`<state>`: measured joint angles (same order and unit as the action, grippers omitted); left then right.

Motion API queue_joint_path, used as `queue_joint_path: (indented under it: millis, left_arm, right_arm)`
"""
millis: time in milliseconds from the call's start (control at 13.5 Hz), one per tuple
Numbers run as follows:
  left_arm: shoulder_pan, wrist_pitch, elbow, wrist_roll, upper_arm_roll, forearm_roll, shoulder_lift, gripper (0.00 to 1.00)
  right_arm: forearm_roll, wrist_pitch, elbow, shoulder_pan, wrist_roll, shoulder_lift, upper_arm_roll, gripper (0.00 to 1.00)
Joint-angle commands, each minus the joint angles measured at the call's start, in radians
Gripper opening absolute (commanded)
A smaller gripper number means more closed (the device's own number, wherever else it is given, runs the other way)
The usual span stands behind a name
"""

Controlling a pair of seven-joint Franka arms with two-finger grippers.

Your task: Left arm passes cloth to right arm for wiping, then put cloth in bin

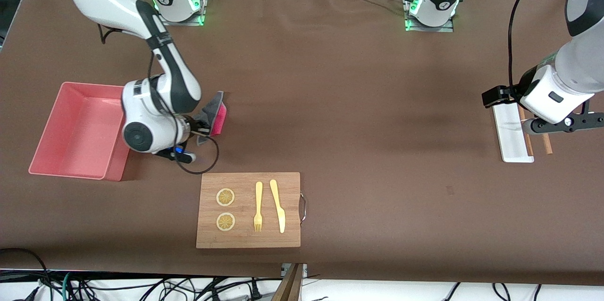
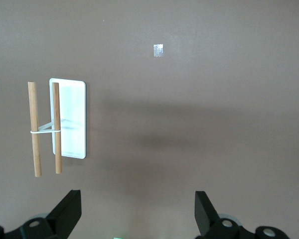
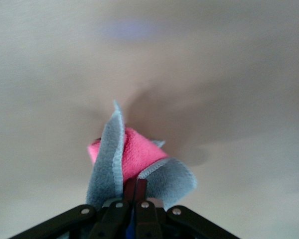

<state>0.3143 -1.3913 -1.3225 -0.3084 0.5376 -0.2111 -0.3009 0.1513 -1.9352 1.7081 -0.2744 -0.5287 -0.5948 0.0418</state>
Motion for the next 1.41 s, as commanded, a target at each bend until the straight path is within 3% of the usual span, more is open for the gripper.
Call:
queue_joint_path:
  millis: [0,296,814,1109,1331]
  left_arm:
    - [0.009,0.003,0.003,0.021,0.008,-0.011,0.002,1.0]
    - [0.014,0.003,0.005,0.021,0.008,-0.01,0.002,1.0]
    - [0.014,0.003,0.006,0.021,0.008,-0.01,0.0,1.0]
    - [0.014,0.003,0.006,0.021,0.008,-0.011,0.0,1.0]
    - [0.017,0.003,0.006,0.021,0.008,-0.011,0.0,1.0]
  right_arm:
    - [-0.009,-0.054,-0.012,-0.025,-0.17,-0.023,0.067,0.0]
    - [-0.004,-0.143,-0.015,-0.051,-0.371,-0.045,0.168,0.0]
    - [-0.004,-0.269,-0.116,-0.121,-0.658,-0.123,0.28,0.0]
    - [-0.012,-0.263,-0.108,-0.103,-0.565,-0.125,0.265,0.0]
    - [-0.016,-0.202,-0.105,-0.091,-0.444,-0.122,0.184,0.0]
